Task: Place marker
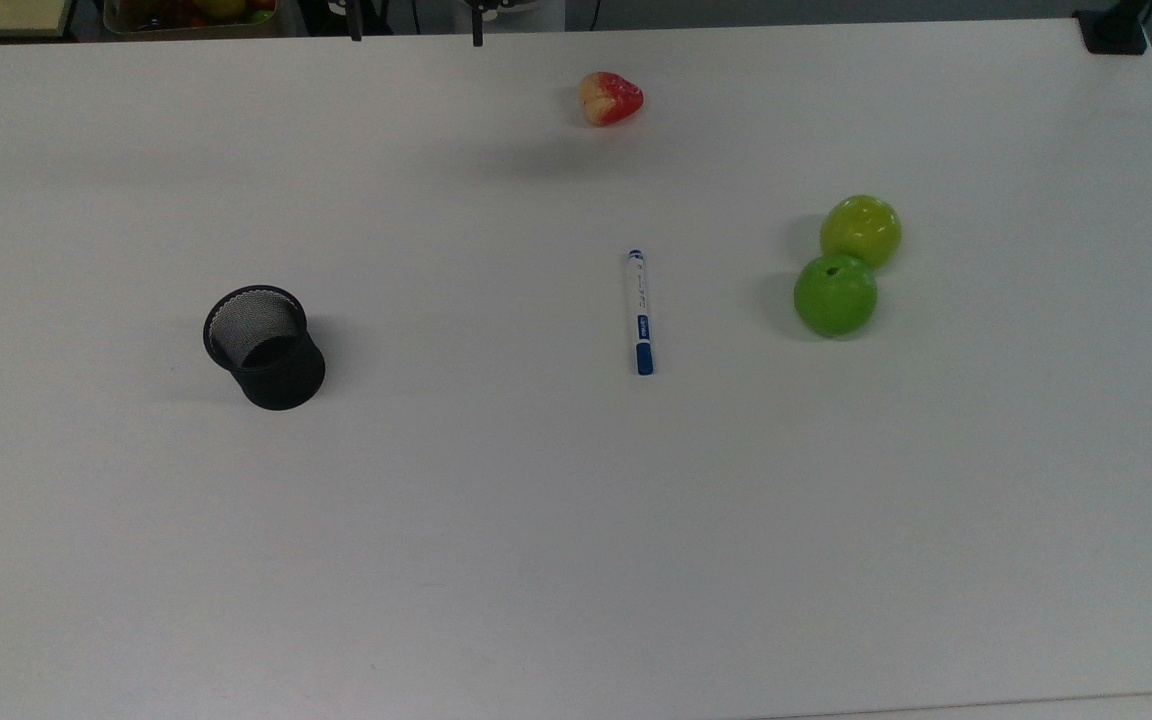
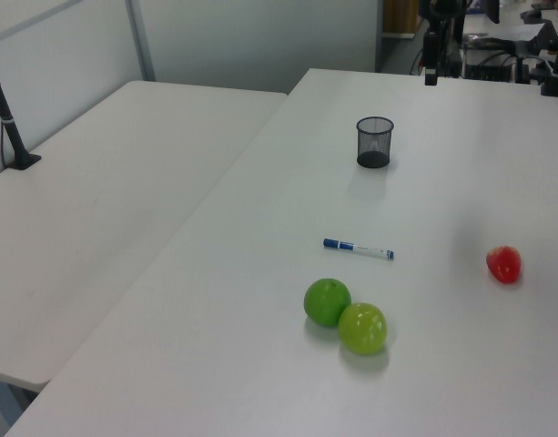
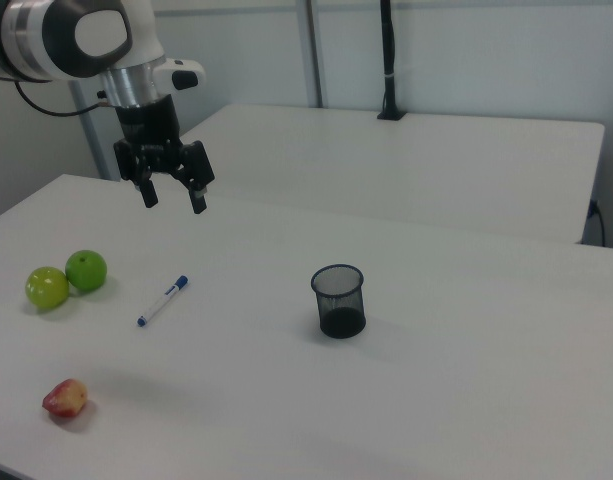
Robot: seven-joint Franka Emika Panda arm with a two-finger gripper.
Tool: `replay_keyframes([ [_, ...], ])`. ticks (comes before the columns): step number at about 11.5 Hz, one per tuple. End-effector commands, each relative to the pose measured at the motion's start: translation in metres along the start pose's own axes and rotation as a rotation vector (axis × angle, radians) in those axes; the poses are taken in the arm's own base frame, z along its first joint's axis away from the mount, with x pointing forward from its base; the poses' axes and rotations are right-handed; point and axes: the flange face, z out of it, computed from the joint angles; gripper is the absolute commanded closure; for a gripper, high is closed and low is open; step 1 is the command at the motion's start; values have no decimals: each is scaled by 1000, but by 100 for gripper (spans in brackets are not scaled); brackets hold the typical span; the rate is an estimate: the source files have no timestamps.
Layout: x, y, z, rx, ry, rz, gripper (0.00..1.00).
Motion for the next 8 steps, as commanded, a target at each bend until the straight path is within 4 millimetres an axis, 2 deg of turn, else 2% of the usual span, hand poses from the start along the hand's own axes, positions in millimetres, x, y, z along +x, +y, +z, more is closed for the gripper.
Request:
replay_keyframes([
  [1, 1, 1, -4, 24, 4, 25, 0],
  [7, 4, -4, -5, 26, 10, 16, 0],
  [8, 10, -8, -6, 33, 15, 9, 0],
])
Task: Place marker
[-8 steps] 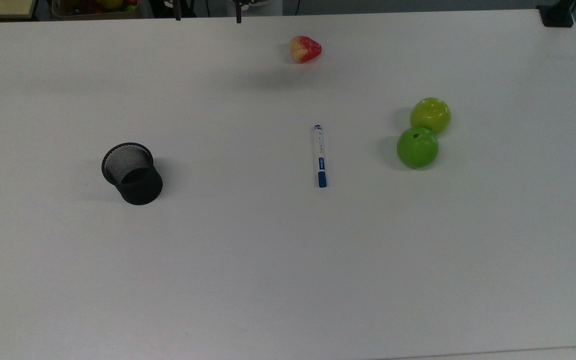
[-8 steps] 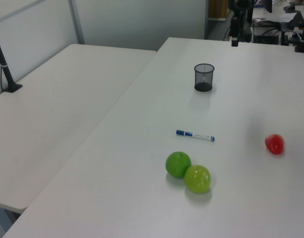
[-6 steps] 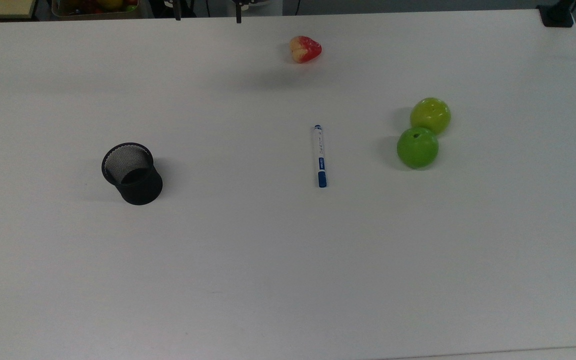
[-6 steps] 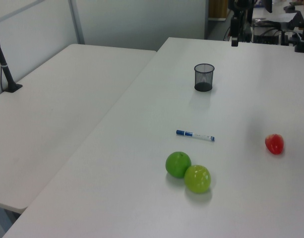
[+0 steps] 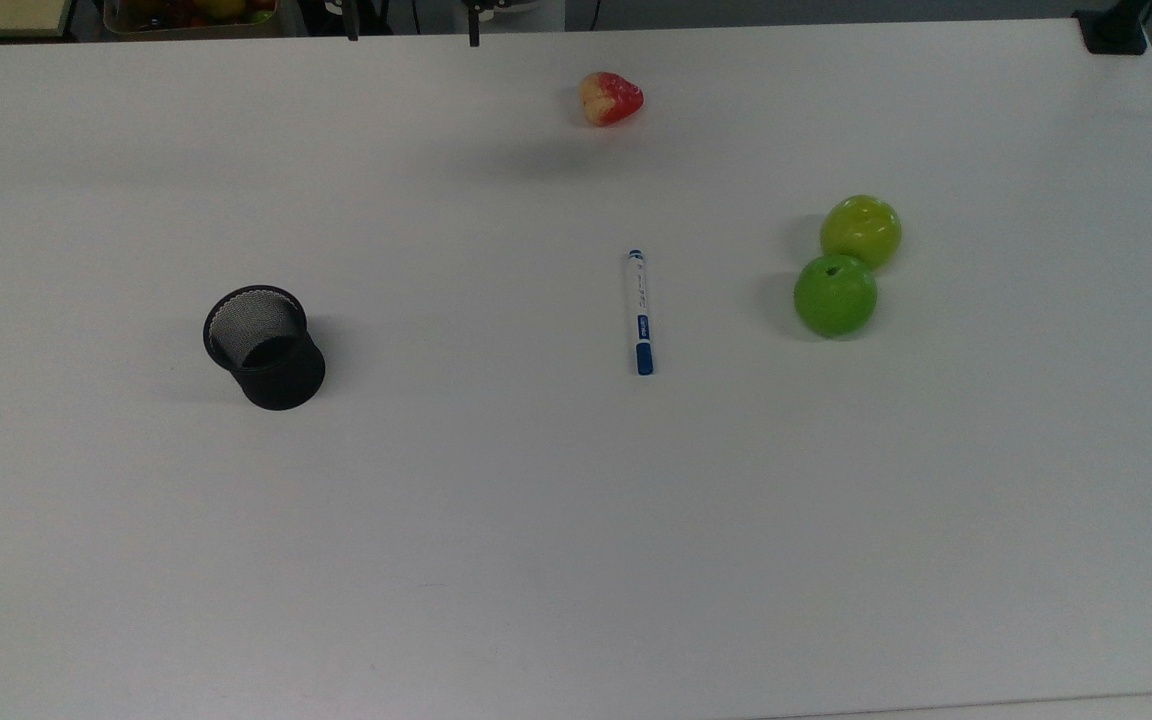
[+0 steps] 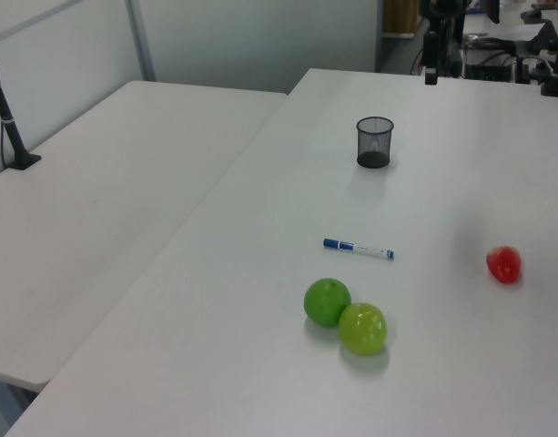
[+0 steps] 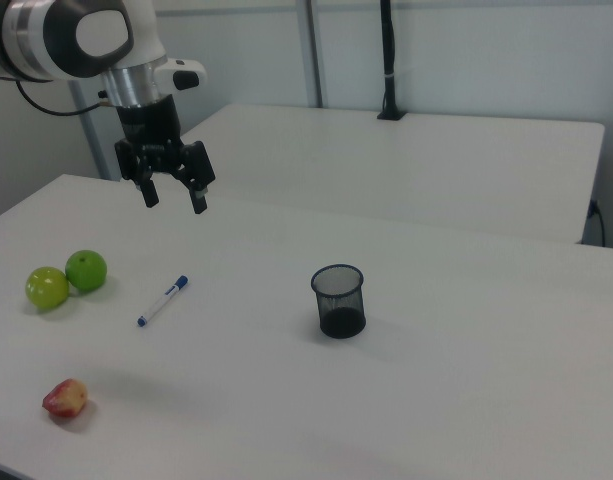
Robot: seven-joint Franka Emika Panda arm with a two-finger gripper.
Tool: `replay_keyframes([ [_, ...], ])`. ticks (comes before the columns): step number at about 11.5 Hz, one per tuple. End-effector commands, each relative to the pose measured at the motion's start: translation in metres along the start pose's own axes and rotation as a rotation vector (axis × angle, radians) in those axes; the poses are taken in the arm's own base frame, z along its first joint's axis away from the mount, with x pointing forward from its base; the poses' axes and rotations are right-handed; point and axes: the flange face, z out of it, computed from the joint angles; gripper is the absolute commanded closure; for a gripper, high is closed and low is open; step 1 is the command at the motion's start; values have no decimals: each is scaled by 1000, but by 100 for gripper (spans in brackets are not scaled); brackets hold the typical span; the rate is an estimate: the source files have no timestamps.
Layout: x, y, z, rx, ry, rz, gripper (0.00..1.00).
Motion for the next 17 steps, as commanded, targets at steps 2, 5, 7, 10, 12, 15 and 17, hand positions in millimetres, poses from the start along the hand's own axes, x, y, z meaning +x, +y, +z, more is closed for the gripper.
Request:
replay_keyframes([
  [2, 26, -19, 0, 70, 22, 0, 0],
  [5, 44, -53, -7, 93, 136, -44, 0],
  [7, 61, -89, 16, 80, 145, -103, 0],
  [10, 81, -129, 48, 77, 170, -45, 0],
  [12, 94, -156, 82, 67, 160, -44, 0],
  [15, 110, -180, 132, 15, 150, 2, 0],
  [17, 117, -196, 165, -1, 143, 6, 0],
])
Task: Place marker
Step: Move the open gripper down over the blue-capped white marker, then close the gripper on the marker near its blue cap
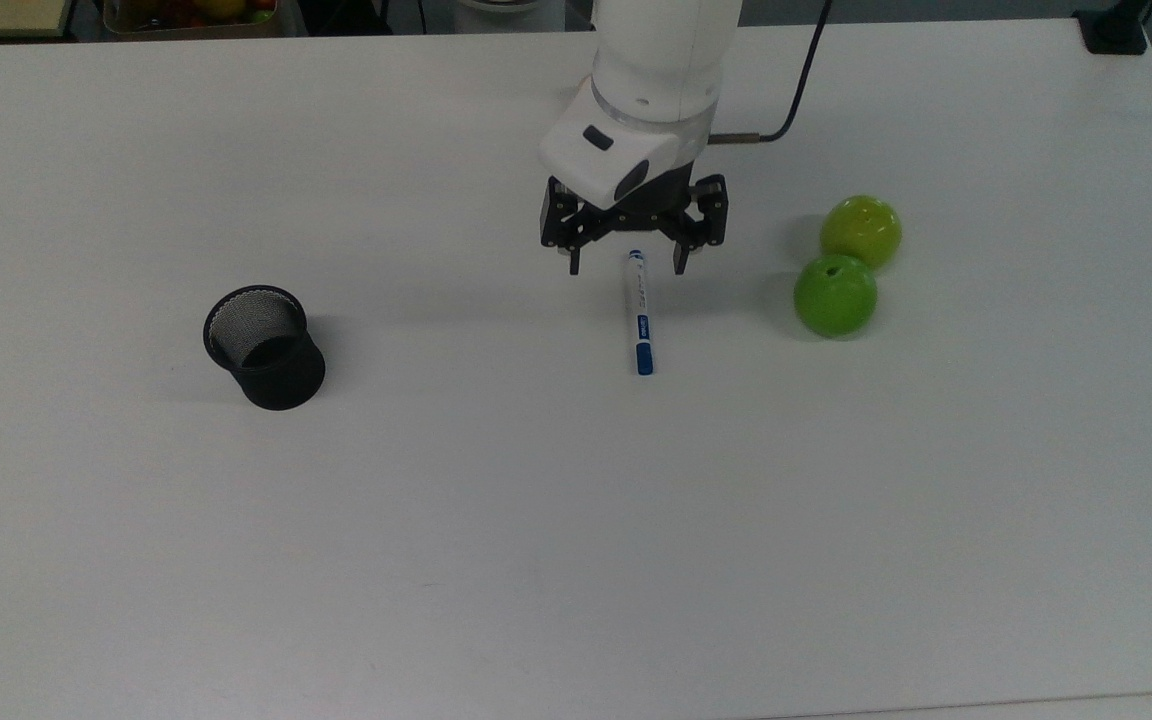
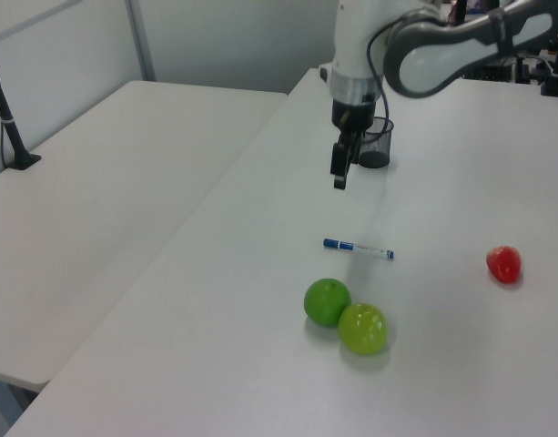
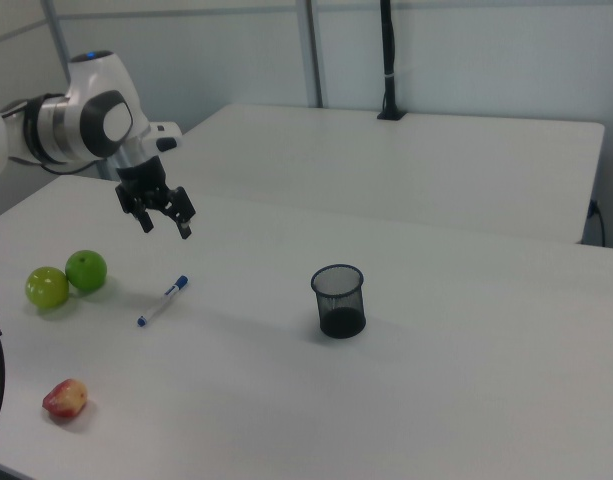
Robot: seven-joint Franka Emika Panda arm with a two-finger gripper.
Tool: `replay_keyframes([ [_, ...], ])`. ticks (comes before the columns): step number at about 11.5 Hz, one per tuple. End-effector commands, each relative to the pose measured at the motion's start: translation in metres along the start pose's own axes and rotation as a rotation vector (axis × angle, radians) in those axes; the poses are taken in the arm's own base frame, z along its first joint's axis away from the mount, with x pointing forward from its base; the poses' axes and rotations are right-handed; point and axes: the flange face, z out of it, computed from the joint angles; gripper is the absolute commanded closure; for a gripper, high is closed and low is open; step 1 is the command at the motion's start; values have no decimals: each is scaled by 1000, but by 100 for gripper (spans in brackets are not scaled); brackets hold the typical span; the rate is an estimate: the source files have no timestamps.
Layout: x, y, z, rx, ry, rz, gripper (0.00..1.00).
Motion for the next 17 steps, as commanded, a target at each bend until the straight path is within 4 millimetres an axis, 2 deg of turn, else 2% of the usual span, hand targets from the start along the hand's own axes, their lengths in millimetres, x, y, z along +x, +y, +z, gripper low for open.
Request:
replay_keyframes([
  [1, 8, -18, 39, -22, 2, 16, 0],
  [5, 9, -25, 78, -22, -24, 7, 0],
  [6, 6, -34, 91, -26, -42, -7, 0],
  [11, 4, -38, 118, -32, -69, -15, 12],
  [14, 7, -40, 121, -20, -35, -16, 37],
  [16, 7, -40, 128, -20, -41, -17, 46],
  [17, 6, -40, 129, -21, -43, -17, 54],
])
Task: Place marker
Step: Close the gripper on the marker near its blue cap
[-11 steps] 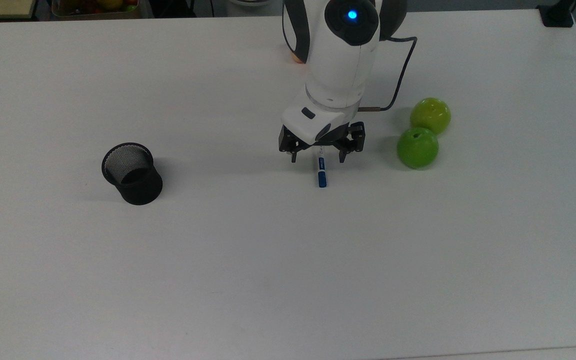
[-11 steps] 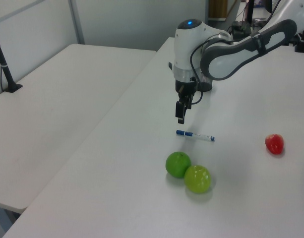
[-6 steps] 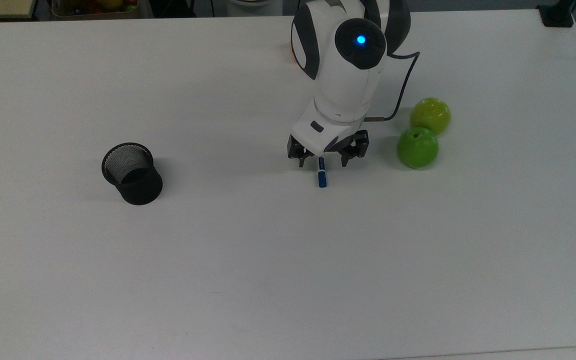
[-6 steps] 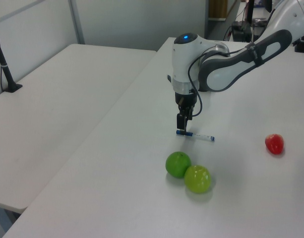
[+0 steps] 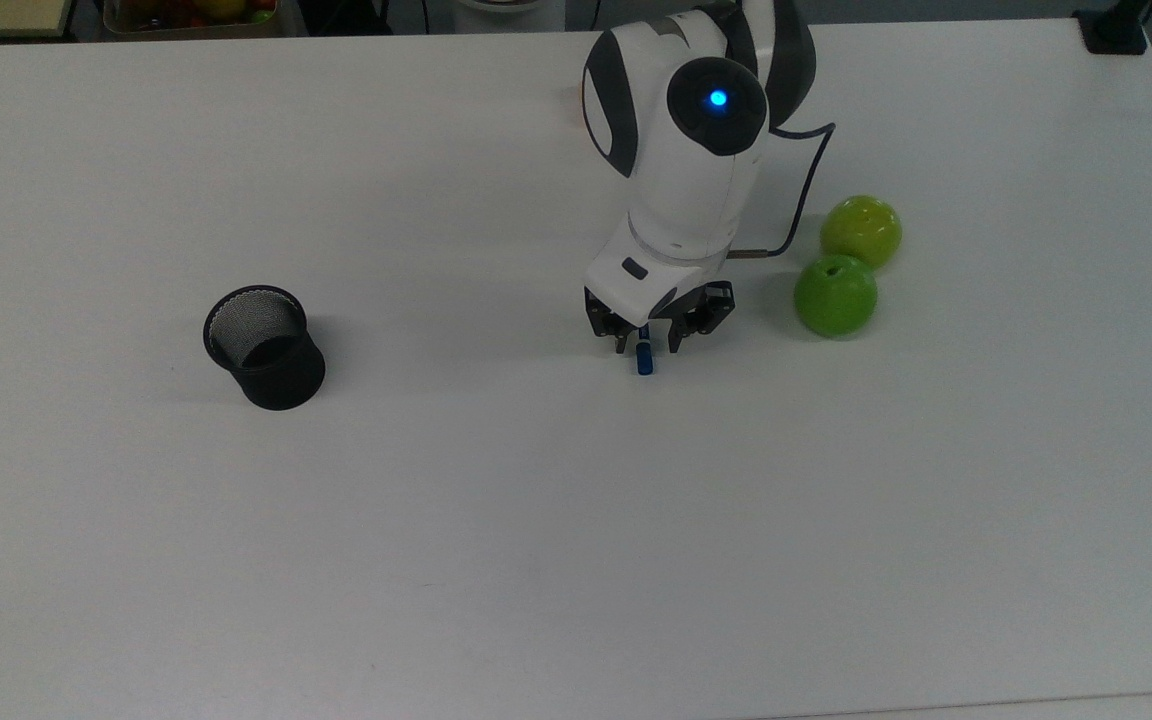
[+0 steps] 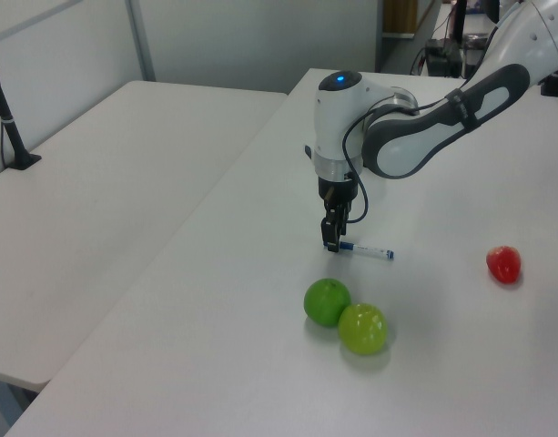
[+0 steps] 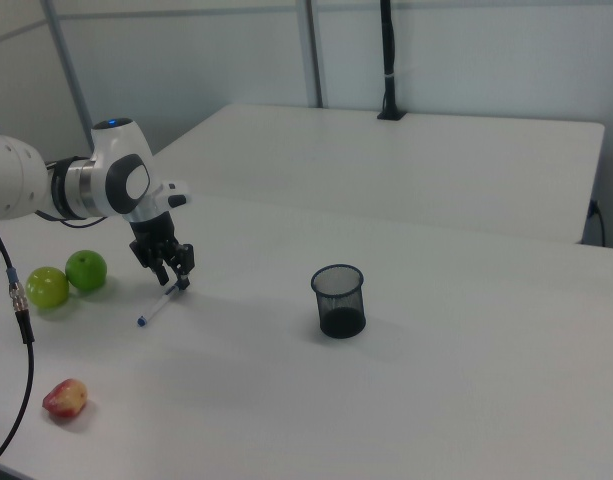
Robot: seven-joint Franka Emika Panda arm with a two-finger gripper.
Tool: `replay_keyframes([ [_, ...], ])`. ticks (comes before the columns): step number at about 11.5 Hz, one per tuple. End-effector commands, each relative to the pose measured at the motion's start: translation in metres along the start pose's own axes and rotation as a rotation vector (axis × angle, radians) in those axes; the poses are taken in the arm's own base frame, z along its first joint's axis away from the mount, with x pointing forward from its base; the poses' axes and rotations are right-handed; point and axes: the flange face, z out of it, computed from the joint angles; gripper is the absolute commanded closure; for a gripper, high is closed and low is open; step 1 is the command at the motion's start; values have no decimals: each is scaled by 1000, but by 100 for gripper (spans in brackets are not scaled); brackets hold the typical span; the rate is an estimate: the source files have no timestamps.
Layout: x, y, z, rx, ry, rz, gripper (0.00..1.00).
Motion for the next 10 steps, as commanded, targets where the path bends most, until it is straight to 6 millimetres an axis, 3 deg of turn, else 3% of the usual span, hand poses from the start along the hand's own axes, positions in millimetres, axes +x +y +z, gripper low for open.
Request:
replay_keyframes([
  [1, 3, -2, 7, -13, 15, 8, 61],
  [7, 3, 0, 8, -16, 11, 9, 87],
  [10, 3, 1, 6, -16, 11, 11, 91],
])
